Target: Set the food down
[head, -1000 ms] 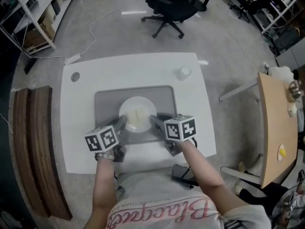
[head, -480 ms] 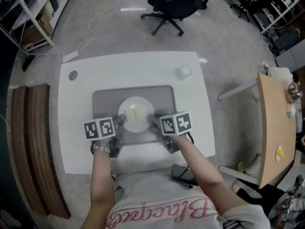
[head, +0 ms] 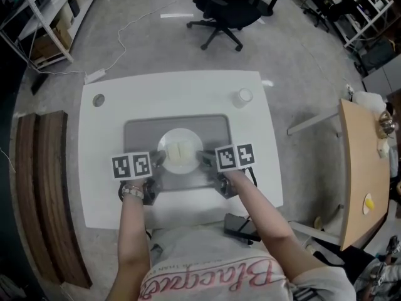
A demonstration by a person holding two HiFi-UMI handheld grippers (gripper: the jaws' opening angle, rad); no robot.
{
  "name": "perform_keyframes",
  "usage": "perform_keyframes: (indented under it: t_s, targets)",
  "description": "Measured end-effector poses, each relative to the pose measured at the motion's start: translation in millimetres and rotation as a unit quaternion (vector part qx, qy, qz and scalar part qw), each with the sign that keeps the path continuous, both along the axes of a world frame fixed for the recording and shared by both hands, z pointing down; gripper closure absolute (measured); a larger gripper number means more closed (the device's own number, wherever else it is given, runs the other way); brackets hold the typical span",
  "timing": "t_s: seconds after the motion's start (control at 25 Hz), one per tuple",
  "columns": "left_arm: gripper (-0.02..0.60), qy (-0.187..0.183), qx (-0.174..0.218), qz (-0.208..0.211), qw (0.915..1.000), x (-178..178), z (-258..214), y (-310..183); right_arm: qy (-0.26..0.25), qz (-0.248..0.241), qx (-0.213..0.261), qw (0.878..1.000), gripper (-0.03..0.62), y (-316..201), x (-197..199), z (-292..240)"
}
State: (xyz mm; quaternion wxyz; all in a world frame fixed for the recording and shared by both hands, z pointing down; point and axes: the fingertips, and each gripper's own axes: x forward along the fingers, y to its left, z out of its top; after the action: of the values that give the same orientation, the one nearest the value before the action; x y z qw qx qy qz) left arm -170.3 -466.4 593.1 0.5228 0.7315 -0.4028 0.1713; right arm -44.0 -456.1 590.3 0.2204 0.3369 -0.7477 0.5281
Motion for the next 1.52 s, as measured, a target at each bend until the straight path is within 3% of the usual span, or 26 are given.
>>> perform_keyframes:
  t_s: [0.24, 0.44, 0.52, 0.6, 0.72, 0.84, 1.24, 1.52]
  targets:
    - [0.505, 0.025, -0.009, -0.017, 0.9995, -7, 1, -6, -0.082, 0.032, -0.05, 0.995, 0.517, -7, 6, 1]
    - [0.505, 0.023, -0.007, -0.041, 0.9989, -24, 1, -7, -0.057, 0.04, -0.043, 0.997, 0.505, -10, 21, 2]
    - [0.505, 0.026, -0.003, -0.054, 0.9982, -29, -1, -6, -0.037, 0.039, -0.031, 0.998, 0.485, -10, 28, 0]
    - [0.506, 0.037, 0.005, -0.067, 0.9971, -31, -8, -3, -0.032, 0.041, -0.013, 0.999, 0.509, -8, 33, -6]
    - [0.529, 0.067, 0.025, -0.088, 0.9935, -34, -25, 0, -0.076, 0.049, 0.014, 0.996, 0.57, -6, 30, -28]
    - [0.58, 0.088, 0.053, -0.104, 0.9893, -33, -42, 3, -0.125, 0.063, 0.044, 0.989, 0.591, -4, 25, -49]
    - [0.58, 0.129, 0.122, -0.103, 0.9786, -8, -101, 38, -0.174, 0.038, 0.128, 0.976, 0.592, 25, 16, -114]
    - [0.58, 0.118, 0.174, -0.095, 0.973, 6, -133, 59, -0.161, 0.007, 0.178, 0.971, 0.592, 50, 11, -139]
